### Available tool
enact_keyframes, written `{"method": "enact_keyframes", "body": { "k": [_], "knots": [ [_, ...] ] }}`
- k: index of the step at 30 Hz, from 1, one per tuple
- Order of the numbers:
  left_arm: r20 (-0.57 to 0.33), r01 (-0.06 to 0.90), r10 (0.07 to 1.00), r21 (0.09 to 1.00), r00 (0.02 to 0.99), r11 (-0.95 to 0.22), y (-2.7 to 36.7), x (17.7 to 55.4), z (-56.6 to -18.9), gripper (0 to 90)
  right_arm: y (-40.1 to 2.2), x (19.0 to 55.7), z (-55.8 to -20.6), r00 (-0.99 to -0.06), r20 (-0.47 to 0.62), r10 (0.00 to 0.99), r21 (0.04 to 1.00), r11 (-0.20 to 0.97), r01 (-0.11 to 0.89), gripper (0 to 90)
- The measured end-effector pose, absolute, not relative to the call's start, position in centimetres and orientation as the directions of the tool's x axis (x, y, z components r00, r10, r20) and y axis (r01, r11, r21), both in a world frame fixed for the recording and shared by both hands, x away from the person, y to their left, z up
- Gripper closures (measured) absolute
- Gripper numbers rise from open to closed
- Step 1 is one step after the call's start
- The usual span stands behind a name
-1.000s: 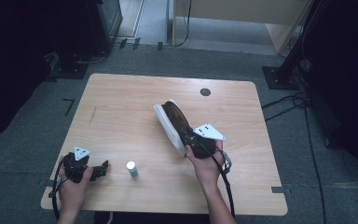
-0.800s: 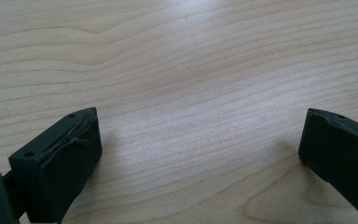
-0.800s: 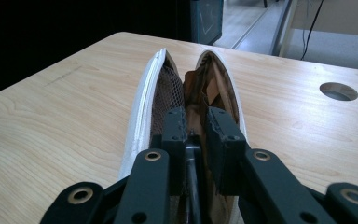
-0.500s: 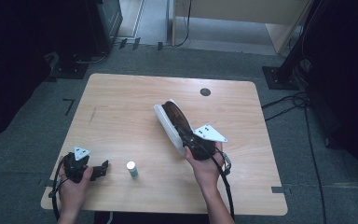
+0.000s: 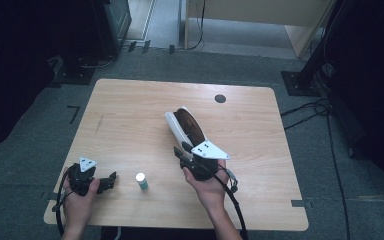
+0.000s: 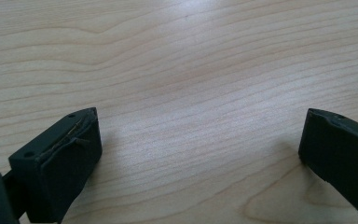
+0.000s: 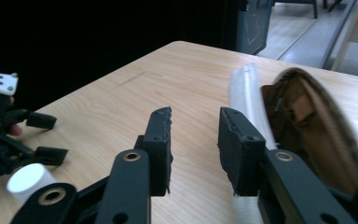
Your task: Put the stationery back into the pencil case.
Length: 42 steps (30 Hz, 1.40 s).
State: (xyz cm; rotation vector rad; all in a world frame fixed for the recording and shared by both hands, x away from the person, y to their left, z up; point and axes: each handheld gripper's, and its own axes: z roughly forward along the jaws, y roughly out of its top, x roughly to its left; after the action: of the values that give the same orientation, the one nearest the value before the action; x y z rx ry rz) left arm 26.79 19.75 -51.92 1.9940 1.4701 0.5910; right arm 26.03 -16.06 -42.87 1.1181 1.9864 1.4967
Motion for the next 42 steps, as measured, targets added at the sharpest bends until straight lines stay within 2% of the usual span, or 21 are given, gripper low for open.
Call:
{"method": "enact_keyframes", "body": {
  "k": [8, 24, 35, 42],
  "knots": [
    [0.009, 0.696, 0.956, 0.684, 0.292, -0.219, 19.7, 26.8, -51.9, 0.0, -14.4, 25.5, -43.6, -0.620, 0.146, 0.771, 0.926, 0.115, 0.360, 54.8],
    [0.009, 0.696, 0.956, 0.683, 0.292, -0.219, 19.7, 26.8, -51.9, 0.0, -11.5, 24.3, -45.0, -0.677, 0.155, 0.720, 0.912, 0.159, 0.378, 52.2],
    [0.009, 0.696, 0.956, 0.683, 0.293, -0.220, 19.8, 26.8, -51.9, 0.0, -10.0, 23.5, -45.6, -0.694, 0.181, 0.697, 0.911, 0.147, 0.384, 42.8],
    [0.009, 0.696, 0.956, 0.683, 0.293, -0.219, 19.8, 26.8, -51.9, 0.0, -9.0, 23.1, -46.1, -0.718, 0.190, 0.670, 0.906, 0.162, 0.391, 42.7]
  ]
}}
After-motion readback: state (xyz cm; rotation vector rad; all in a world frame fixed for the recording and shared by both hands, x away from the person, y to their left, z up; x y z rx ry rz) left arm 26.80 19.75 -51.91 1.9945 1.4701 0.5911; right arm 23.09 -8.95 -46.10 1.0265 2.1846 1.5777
